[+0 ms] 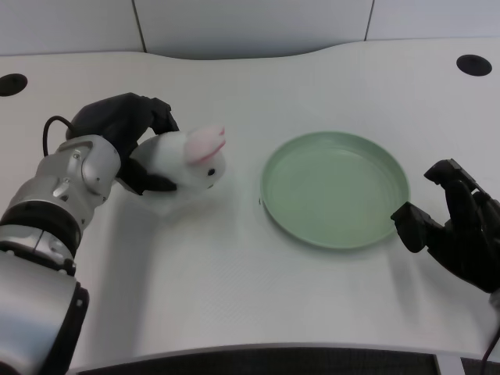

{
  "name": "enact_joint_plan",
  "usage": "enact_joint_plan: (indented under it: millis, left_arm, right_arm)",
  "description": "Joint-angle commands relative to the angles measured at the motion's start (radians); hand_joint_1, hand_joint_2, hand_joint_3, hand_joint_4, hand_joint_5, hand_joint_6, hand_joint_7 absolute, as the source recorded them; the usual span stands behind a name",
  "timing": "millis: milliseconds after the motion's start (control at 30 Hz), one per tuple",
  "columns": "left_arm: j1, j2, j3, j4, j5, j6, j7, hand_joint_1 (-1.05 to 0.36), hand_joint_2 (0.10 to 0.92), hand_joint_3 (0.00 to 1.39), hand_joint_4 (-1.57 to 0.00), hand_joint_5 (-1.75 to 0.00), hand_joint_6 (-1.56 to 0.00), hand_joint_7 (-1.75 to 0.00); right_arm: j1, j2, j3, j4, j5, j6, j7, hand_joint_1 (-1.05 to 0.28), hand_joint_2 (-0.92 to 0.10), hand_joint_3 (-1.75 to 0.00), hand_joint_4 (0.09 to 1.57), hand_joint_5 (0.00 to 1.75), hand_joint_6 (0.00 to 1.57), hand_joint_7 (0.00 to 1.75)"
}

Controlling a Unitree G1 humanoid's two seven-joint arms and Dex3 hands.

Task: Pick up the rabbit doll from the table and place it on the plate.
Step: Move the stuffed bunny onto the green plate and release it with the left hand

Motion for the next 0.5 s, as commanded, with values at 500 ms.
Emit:
enact_joint_plan:
  millis: [500]
  left_arm:
    - [-0.103,-0.014,-0.036,-0.004,0.009,-0.073,0.015,-0.66,0.464,0.67,-0.79,-1.17,-0.93,-1.06]
  right_arm:
    - [0.004,-0.008,-0.004,0.000,0.004,-0.010,-0.003,-0.62,-0.92,-0.30,0.89,1.75,0.66,1.75]
